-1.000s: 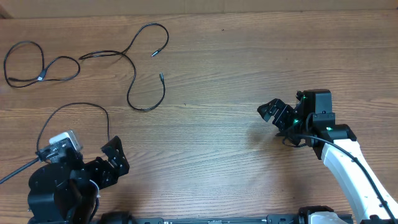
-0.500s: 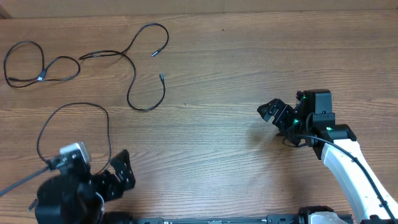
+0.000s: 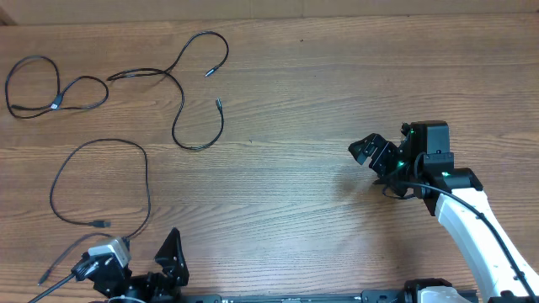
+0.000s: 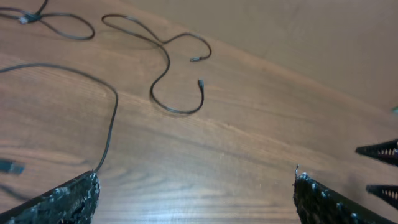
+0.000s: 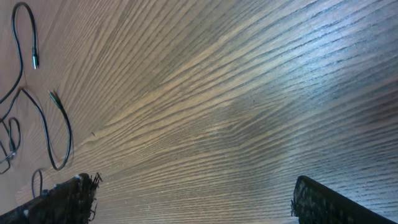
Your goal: Untangle cables
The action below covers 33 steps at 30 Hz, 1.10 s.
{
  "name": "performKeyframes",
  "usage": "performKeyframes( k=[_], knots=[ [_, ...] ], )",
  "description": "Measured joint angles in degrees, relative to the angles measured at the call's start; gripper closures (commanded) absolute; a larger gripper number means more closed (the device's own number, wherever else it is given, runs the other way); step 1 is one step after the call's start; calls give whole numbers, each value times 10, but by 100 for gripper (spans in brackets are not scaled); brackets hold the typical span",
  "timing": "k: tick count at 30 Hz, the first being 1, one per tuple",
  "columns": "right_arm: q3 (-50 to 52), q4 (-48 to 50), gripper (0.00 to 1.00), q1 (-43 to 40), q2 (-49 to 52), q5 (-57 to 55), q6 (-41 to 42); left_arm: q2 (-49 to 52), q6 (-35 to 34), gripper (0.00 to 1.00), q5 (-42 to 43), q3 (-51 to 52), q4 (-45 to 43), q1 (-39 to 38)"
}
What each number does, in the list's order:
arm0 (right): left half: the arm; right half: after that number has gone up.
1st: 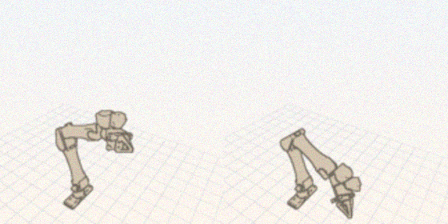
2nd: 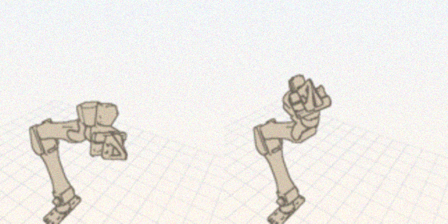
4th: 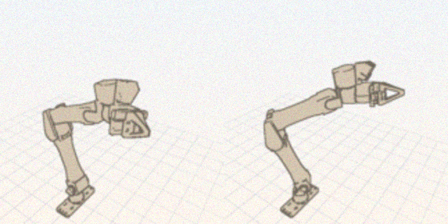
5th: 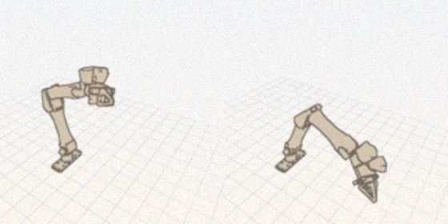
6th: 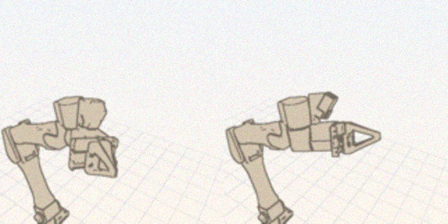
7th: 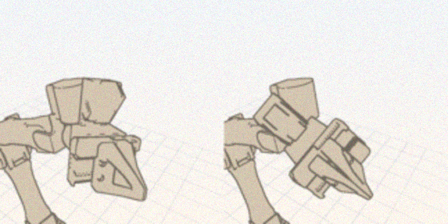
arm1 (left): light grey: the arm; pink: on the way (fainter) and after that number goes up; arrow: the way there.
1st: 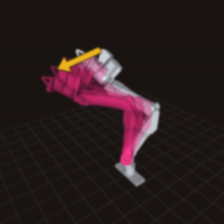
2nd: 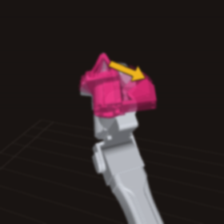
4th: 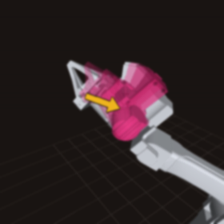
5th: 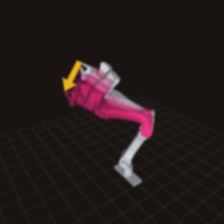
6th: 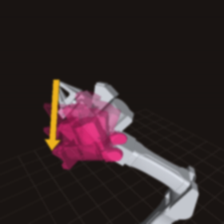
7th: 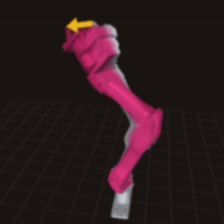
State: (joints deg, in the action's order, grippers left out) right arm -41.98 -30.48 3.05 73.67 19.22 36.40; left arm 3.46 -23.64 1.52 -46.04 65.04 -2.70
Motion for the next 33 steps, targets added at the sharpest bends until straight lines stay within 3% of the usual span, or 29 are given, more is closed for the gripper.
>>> performKeyframes(
  k=[24, 33],
  knots=[
    [0, 0, 0, 0, 0, 0, 0, -26, -2, 0, -39, 329, -417, 0],
    [0, 0, 0, 0, 0, 0, 0, -26, 30, 0, -39, 410, -585, 1]
  ],
)
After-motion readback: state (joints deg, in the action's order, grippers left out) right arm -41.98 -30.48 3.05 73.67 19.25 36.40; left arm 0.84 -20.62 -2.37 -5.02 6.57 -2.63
